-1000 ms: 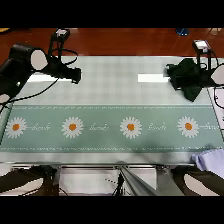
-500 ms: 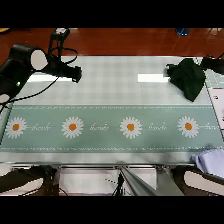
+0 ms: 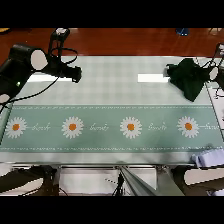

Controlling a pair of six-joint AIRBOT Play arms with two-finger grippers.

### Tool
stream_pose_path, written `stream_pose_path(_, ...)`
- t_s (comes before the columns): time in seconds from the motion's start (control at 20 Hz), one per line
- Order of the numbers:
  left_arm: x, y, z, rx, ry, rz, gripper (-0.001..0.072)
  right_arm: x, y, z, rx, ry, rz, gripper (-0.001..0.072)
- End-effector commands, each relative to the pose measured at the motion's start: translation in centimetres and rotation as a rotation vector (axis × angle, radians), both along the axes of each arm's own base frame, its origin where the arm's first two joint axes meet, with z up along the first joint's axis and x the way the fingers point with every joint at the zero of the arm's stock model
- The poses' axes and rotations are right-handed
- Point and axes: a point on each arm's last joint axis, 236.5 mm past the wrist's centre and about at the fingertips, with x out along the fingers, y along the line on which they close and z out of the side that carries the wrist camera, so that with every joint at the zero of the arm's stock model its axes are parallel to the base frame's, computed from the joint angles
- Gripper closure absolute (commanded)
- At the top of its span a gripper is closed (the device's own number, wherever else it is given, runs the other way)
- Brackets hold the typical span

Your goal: Fold the shirts.

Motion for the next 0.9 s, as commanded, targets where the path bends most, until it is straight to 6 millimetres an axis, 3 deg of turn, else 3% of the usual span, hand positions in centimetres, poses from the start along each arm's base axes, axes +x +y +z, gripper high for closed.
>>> stream_pose_path(0.0,0.0,0.0,-0.1,0.001,0.003,0.0,0.0004,0.3,0.4,-3.9,0.027,0.043,0.017,0.011)
stream_pose_path(0.1,0.0,0.0,-0.1,0.001,0.003,0.0,0.0003,0.5,0.4,-5.2,0.031,0.049,0.018,0.0142)
stream_pose_path(0.15,0.0,0.0,-0.1,0.001,0.003,0.0,0.0004,0.5,0.4,-5.8,0.032,0.053,0.019,0.0273)
stream_pose_path(0.25,0.0,0.0,-0.1,0.001,0.003,0.0,0.0004,0.5,0.5,-5.9,0.038,0.053,0.016,0.0635)
stream_pose_path(0.3,0.0,0.0,0.0,0.001,0.002,0.0,0.0004,0.7,0.6,-5.2,0.048,0.037,0.01,0.0678)
stream_pose_path(0.4,0.0,0.0,0.1,0.0,-0.001,0.0,0.0004,1.1,0.5,-2.1,0.026,-0.014,0.018,0.0678)
stream_pose_path(0.5,0.0,0.0,1.2,-0.005,-0.017,0.0,0.0004,1.3,0.4,3.8,-0.033,-0.102,0.05,0.068)
stream_pose_path(0.65,0.0,0.1,5.1,-0.015,-0.043,0.003,0.0004,0.0,1.3,16.3,-0.098,-0.314,0.076,0.0681)
stream_pose_path(0.85,-1.2,0.0,14.1,-0.056,-0.143,-0.004,0.0004,-6.0,5.5,33.1,-0.068,-0.658,0.122,0.0681)
